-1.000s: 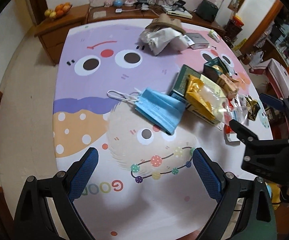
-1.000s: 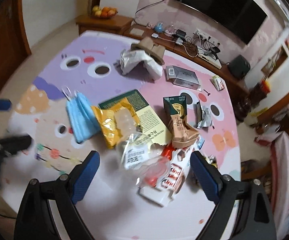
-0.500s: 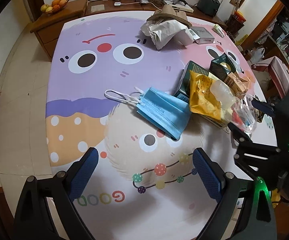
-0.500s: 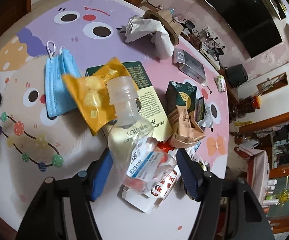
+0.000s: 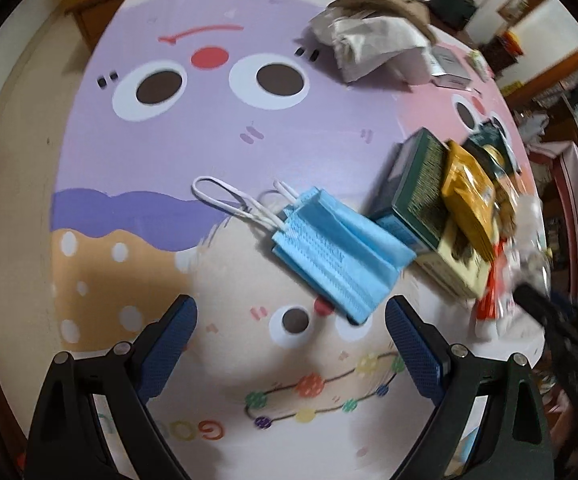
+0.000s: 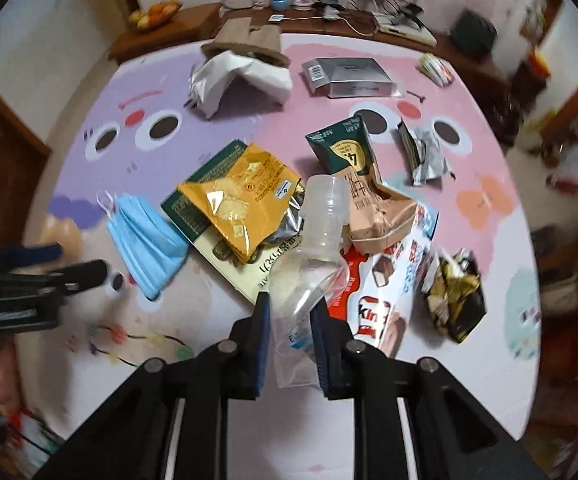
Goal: Collect trash
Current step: 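Grasp the clear plastic bottle with the right gripper, then grasp the blue face mask with the left gripper while the right gripper holds the bottle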
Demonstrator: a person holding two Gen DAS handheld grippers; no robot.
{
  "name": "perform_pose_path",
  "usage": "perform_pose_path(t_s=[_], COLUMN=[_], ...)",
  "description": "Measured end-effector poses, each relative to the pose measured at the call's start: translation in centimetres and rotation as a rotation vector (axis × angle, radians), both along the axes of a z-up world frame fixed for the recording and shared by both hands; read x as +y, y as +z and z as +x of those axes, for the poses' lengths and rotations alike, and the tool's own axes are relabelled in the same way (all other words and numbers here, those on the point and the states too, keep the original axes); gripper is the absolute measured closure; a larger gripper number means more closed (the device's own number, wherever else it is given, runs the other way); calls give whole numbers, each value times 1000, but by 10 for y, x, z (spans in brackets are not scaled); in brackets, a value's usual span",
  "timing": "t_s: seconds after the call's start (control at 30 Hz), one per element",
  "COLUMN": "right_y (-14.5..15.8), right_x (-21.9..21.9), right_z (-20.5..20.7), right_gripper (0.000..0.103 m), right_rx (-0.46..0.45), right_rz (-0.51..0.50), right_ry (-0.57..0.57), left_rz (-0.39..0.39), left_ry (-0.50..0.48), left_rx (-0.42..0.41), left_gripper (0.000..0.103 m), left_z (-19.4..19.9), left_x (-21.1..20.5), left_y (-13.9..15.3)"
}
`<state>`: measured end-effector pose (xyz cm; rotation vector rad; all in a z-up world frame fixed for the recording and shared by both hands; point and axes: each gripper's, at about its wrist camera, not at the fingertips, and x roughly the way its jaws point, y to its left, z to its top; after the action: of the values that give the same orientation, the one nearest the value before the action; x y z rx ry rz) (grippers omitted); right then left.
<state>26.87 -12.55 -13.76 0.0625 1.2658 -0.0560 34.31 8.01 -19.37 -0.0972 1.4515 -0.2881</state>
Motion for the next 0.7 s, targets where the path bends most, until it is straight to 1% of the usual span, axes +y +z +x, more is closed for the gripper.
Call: perform_pose_path(t_s=[0.1,0.23,0.3,0.5,0.57,0.63,0.67,0.7], right_y=[4,8,10,11,11,10,10,9], right_x=[-3,-3,-2,-6,-6,-7,-8,-8], right_z=[-2,-4,-5,-7,-8,-10,-11,-12], right_gripper=[84,84,84,84,84,84,84,84], right_rx=[-20,-43,-54,-69,-73,-76,-76,-75], right_rz=[38,67,70,98,100,107,111,115], right_ry=[-28,-37,-38,-55,-58,-62,-65,-69], left_rz=[-28,-82,-81,-22,8,49,70,96], left_ry=[44,101,124,196,203,187,182,173], left_rx=[36,51,58,105,85,76,71,62], left_gripper=[9,9,9,9,10,11,13,19], left_z=[10,19,23,35,36,37,38,37], left_x=[-2,-7,-11,-23,-28,-36,-39,-43], left_y=[-8,-9,-10,-27,-29,-31,-31,-31])
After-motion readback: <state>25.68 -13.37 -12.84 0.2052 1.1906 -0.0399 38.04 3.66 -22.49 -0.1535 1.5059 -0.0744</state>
